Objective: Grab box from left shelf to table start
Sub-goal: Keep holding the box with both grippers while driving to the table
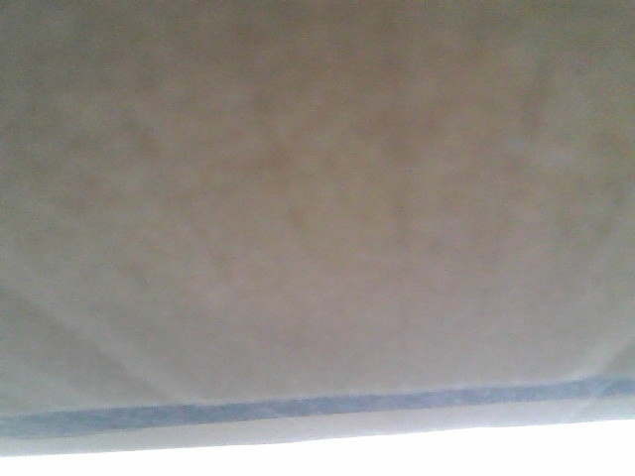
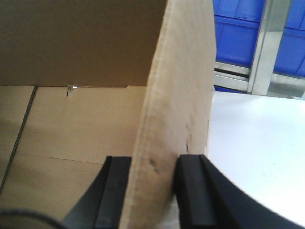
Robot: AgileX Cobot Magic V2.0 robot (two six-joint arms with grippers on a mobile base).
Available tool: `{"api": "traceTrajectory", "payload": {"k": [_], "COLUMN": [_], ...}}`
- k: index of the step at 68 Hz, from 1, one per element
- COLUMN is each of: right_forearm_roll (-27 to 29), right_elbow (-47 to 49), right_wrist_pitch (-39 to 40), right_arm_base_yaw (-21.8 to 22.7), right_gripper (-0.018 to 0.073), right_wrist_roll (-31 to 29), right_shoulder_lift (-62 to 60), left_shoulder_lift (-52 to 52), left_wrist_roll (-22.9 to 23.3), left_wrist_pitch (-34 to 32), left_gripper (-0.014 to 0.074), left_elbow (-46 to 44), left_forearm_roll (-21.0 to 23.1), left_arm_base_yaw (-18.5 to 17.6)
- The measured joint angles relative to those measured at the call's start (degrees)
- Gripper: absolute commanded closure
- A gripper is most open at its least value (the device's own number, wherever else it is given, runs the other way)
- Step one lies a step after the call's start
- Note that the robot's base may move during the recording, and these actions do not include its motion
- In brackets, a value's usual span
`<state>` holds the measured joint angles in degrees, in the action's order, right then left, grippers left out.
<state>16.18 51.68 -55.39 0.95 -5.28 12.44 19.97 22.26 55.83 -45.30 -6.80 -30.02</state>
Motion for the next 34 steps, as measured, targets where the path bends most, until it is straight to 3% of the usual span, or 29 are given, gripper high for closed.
{"api": "traceTrajectory", "payload": {"k": [34], "right_forearm_roll": [0.00], "right_elbow": [0.00], "right_wrist_pitch": [0.00], "right_arm_base_yaw": [0.00], "right_gripper": [0.0501], "right_wrist_roll": [0.00], "right_shoulder_lift": [0.00], "left_shoulder_lift": [0.00], "left_wrist_roll": [0.00], "left_wrist_pitch": [0.00], "left_gripper": [0.0696], "left_elbow": [0.00], "left_forearm_roll": [0.00], "left_arm_base_yaw": [0.00]}}
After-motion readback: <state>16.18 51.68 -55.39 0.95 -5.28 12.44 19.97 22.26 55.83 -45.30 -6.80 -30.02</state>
